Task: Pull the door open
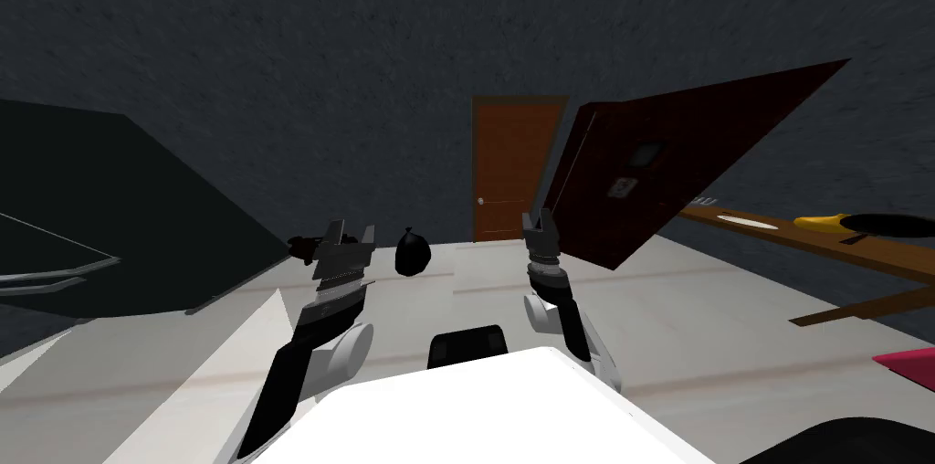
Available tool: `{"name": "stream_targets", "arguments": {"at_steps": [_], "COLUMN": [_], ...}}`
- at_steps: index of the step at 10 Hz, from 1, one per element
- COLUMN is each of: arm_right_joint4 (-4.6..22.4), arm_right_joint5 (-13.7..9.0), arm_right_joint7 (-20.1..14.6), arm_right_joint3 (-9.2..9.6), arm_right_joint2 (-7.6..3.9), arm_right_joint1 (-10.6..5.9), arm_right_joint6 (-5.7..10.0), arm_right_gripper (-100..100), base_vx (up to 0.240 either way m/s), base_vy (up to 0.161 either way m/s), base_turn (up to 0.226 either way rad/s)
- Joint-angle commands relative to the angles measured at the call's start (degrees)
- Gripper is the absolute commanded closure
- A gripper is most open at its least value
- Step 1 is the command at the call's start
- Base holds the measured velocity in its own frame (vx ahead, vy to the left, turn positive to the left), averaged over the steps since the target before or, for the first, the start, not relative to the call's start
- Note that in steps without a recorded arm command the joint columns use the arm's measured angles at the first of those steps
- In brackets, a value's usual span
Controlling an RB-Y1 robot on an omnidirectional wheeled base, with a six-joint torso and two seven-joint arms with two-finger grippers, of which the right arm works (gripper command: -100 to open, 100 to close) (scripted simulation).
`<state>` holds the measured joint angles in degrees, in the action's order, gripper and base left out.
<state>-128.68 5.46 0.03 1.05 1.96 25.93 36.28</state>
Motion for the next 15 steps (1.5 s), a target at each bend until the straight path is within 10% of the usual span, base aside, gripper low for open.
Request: {"name": "stream_targets", "arguments": {"at_steps": [1,15], "arm_right_joint4": [1.44,16.08], "arm_right_joint5": [0.44,4.86], "arm_right_joint7": [1.18,13.12], "arm_right_joint3": [-0.34,-3.77], "arm_right_joint2": [-0.55,-4.18], "arm_right_joint1": [-0.37,-4.15], "arm_right_joint6": [0.24,2.67], "arm_right_gripper": [-100,-100], "base_vx": [0.08,0.136], "base_vy": [0.011,0.007], "base_turn": [-0.045,-0.01]}}
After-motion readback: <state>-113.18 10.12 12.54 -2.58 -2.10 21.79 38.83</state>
